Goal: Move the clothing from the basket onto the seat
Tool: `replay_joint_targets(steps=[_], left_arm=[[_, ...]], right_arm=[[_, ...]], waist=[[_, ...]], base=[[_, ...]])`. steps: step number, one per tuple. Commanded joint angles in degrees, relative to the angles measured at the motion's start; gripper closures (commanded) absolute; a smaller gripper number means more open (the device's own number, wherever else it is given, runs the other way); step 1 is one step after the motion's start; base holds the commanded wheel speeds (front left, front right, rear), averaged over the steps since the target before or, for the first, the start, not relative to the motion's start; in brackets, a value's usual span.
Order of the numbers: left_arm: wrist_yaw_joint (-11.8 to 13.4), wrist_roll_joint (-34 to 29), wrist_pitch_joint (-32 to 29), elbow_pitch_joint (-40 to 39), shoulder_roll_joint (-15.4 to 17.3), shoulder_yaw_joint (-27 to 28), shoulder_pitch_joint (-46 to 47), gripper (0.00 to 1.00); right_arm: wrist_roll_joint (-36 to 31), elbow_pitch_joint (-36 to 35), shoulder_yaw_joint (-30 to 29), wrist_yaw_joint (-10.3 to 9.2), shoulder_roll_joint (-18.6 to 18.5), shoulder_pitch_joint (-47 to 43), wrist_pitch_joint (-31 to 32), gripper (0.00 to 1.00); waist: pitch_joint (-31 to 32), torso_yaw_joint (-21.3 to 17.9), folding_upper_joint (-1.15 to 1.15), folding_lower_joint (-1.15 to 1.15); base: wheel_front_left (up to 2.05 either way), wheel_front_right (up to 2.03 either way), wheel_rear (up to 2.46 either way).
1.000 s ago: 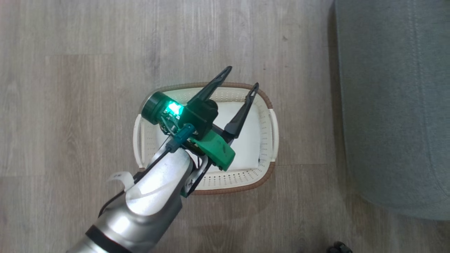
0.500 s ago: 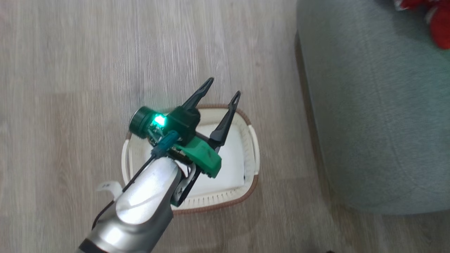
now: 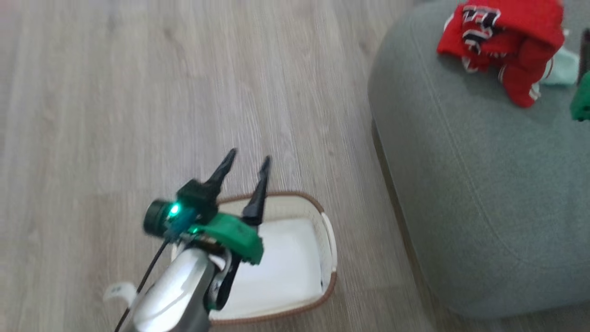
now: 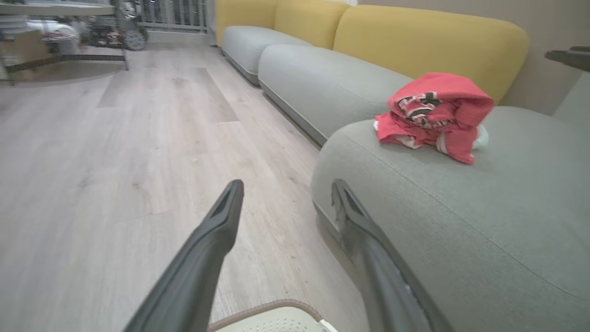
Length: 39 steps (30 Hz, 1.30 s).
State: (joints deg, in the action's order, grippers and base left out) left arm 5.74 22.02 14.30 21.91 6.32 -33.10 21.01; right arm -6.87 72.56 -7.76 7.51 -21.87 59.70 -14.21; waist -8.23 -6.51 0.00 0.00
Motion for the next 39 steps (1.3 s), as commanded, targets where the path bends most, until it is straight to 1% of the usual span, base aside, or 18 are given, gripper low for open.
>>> replay_joint_targets(steps=[1, 6, 10, 13, 15, 19, 23, 24, 27, 30, 32, 35, 39], left_arm=[[0.6, 0.3, 0.7, -2.2, 0.9, 2.9, 0.3, 0.0], [2.1, 1.0, 0.7, -3.2, 1.5, 6.4, -4.5, 0.0], [2.8, 1.3, 0.7, -4.3, 2.5, 8.6, -7.5, 0.0], [4.0, 1.4, 0.7, -5.6, 3.3, 10.5, -9.7, 0.0], [4.7, 1.6, 0.7, -6.6, 3.6, 11.7, -11.0, 0.0], [5.7, 1.4, 0.7, -8.4, 4.3, 13.3, -13.6, 0.0], [6.5, 1.5, 0.7, -10.2, 4.8, 15.3, -16.7, 0.0], [6.5, 1.5, 0.7, -10.2, 4.8, 15.3, -16.7, 0.0], [7.1, 1.6, 0.7, -11.4, 4.7, 16.7, -18.8, 0.0], [7.4, 1.6, 0.7, -12.6, 4.4, 18.2, -20.7, 0.0], [7.5, 1.5, 0.7, -13.1, 4.1, 19.0, -21.8, 0.0], [7.4, 1.2, 0.7, -13.5, 3.5, 19.9, -23.0, 0.0], [6.7, 0.2, 0.7, -13.2, 2.8, 20.5, -23.4, 0.0]], right_arm=[[1.6, -2.6, 1.8, -0.02, 0.4, -0.5, -0.8, 0.0], [9.2, -7.3, 6.9, -0.02, 1.1, -5.2, -0.8, 0.0], [14.7, -13.6, 10.6, -0.02, 1.5, -10.5, -0.8, 0.0], [18.0, -19.7, 11.5, -0.02, 2.2, -15.2, -0.8, 0.0], [19.2, -23.7, 11.1, -0.02, 3.1, -18.9, -0.8, 0.0], [18.2, -32.4, 9.2, -0.02, 5.5, -26.6, -0.8, 0.0], [16.5, -40.9, 6.4, -0.02, 10.1, -34.1, -0.8, 0.0], [16.5, -40.9, 6.4, -0.02, 10.1, -34.1, -0.8, 0.0], [14.5, -46.7, 4.3, -0.02, 14.1, -39.3, -0.8, 0.0], [12.8, -51.2, 4.2, -0.02, 17.1, -43.9, -0.8, 0.0], [11.9, -53.8, 4.9, -0.02, 18.2, -46.6, -0.8, 0.0], [11.1, -57.0, 5.7, -0.02, 18.9, -50.1, -0.8, 0.0], [15.0, -59.4, 7.3, -0.02, 19.0, -53.3, -0.8, 0.0]], waist=[[3.4, 1.1, 0.0, 0.0], [6.7, 3.3, 0.0, 0.0], [8.4, 5.1, 0.0, 0.0], [9.1, 6.3, 0.0, 0.0], [9.5, 7.2, 0.0, 0.0], [9.9, 8.5, 0.0, 0.0], [10.1, 8.8, 0.0, 0.0], [10.1, 8.8, 0.0, 0.0], [10.2, 8.5, 0.0, 0.0], [10.2, 8.0, 0.0, 0.0], [10.1, 7.6, 0.0, 0.0], [10.1, 7.2, 0.0, 0.0], [9.8, 7.0, 0.0, 0.0]], base=[[0.0, 0.0, 0.0], [0.0, 0.0, 0.0], [0.0, 0.0, 0.0], [0.0, 0.0, 0.0], [0.0, 0.0, 0.0], [0.0, 0.0, 0.0], [0.0, 0.0, 0.0], [0.0, 0.0, 0.0], [0.0, 0.0, 0.0], [0.0, 0.0, 0.0], [0.0, 0.0, 0.0], [0.0, 0.0, 0.0], [0.0, 0.0, 0.0]])
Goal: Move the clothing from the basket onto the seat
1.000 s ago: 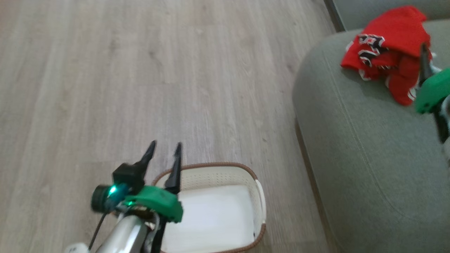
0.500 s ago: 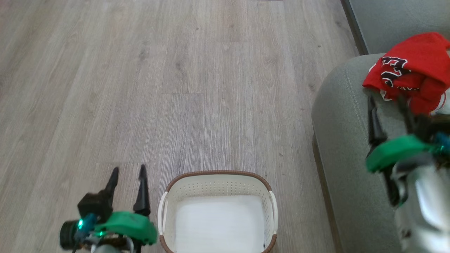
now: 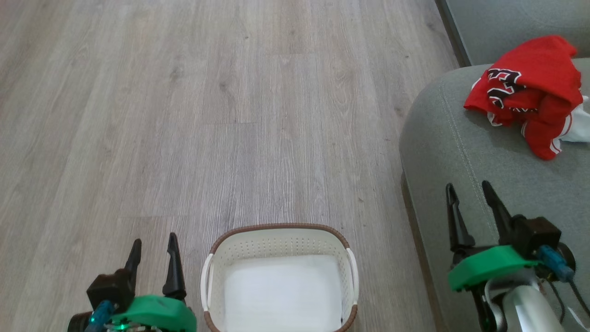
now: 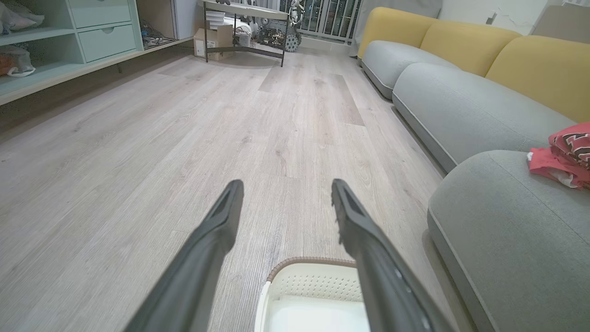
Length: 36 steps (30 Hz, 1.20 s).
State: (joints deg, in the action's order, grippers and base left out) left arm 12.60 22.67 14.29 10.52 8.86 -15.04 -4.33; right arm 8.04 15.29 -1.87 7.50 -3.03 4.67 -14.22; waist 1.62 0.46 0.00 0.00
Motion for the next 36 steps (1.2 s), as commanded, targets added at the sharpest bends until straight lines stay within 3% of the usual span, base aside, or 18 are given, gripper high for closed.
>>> replay_joint_targets(steps=[1, 36], left_arm=[[-0.4, -0.9, 0.7, -1.7, -0.1, 2.7, 1.9, 0.0], [-2.7, -7.3, 0.7, 0.7, -2.6, 4.6, 1.0, 0.0]], right_arm=[[0.8, -2.6, 2.0, -0.01, 0.1, 0.9, -0.8, 0.0], [1.7, -1.7, 3.3, -0.01, 0.1, -2.3, -0.8, 0.0]], waist=[[-0.2, 0.0, 0.0, 0.0], [0.7, 0.7, 0.0, 0.0]], base=[[0.0, 0.0, 0.0], [0.0, 0.0, 0.0]])
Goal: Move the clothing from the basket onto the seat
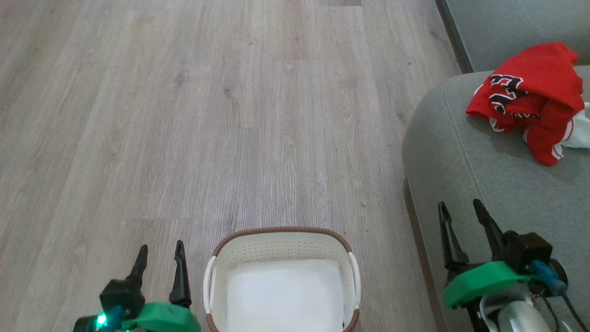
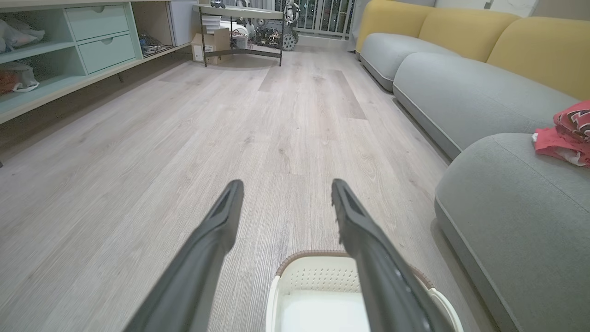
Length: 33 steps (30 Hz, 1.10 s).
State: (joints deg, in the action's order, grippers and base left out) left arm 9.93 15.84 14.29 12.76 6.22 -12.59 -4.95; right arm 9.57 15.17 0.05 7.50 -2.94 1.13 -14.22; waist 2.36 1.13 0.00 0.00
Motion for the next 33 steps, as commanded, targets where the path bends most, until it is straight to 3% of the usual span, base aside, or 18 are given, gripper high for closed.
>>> replay_joint_targets(steps=[1, 2, 6, 33], left_arm=[[0.0, -0.6, 0.7, -1.4, 0.0, 2.1, 1.6, 0.0], [0.0, -0.2, 0.0, 0.2, -0.1, 0.0, -0.1, 1.0], [-0.1, 0.0, -0.2, 3.2, -0.4, -0.1, -0.9, 1.0], [-3.8, 16.5, -4.7, 2.8, -1.1, 4.1, 1.7, 1.0]], right_arm=[[0.2, -1.5, 1.4, -0.01, 0.1, 1.2, -0.8, 0.0], [0.0, 0.0, 0.0, 0.0, 0.0, 0.0, 0.0, 1.0], [0.3, 3.0, 0.1, 0.01, 0.0, -1.0, 0.2, 1.0], [18.1, 2.1, -1.3, 0.01, 0.0, 0.3, 4.6, 1.0]], waist=[[0.0, 0.1, 0.0, 0.0], [0.0, 0.1, 0.0, 0.0], [0.0, 0.1, 0.0, 0.0], [-0.5, -0.2, 0.0, 0.0]], base=[[0.0, 0.0, 0.0], [0.0, 0.0, 0.0], [0.0, 0.0, 0.0], [0.0, 0.0, 0.0]])
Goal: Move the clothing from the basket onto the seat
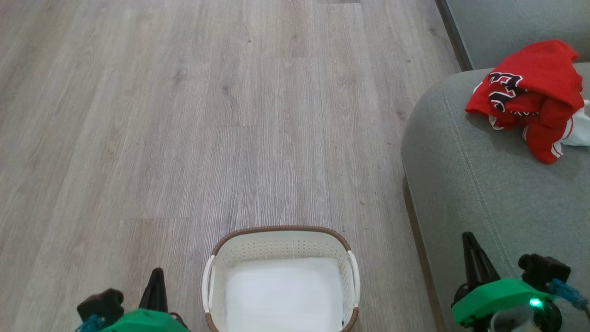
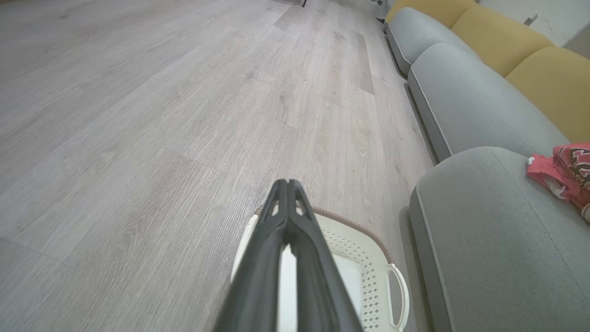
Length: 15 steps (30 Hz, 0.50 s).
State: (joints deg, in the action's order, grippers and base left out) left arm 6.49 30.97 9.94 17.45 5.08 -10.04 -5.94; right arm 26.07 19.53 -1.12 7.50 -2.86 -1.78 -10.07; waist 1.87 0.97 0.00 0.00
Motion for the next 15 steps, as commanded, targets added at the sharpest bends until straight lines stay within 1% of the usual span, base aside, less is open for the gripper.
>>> replay_joint_targets(steps=[1, 15], left_arm=[[-0.5, 2.0, -0.5, -1.9, 0.1, 1.7, 2.8, 1.0], [-2.3, 10.0, -2.7, -2.1, -0.2, 3.7, 4.1, 1.0]], right_arm=[[2.3, -2.3, -0.2, 0.01, 0.0, 3.2, 0.7, 1.0], [10.9, -2.7, -0.9, 0.0, 0.0, 3.9, 2.8, 1.0]], waist=[[0.0, 0.0, 0.0, 0.0], [-0.3, -0.1, 0.0, 0.0]], base=[[0.0, 0.0, 0.0], [0.0, 0.0, 0.0]])
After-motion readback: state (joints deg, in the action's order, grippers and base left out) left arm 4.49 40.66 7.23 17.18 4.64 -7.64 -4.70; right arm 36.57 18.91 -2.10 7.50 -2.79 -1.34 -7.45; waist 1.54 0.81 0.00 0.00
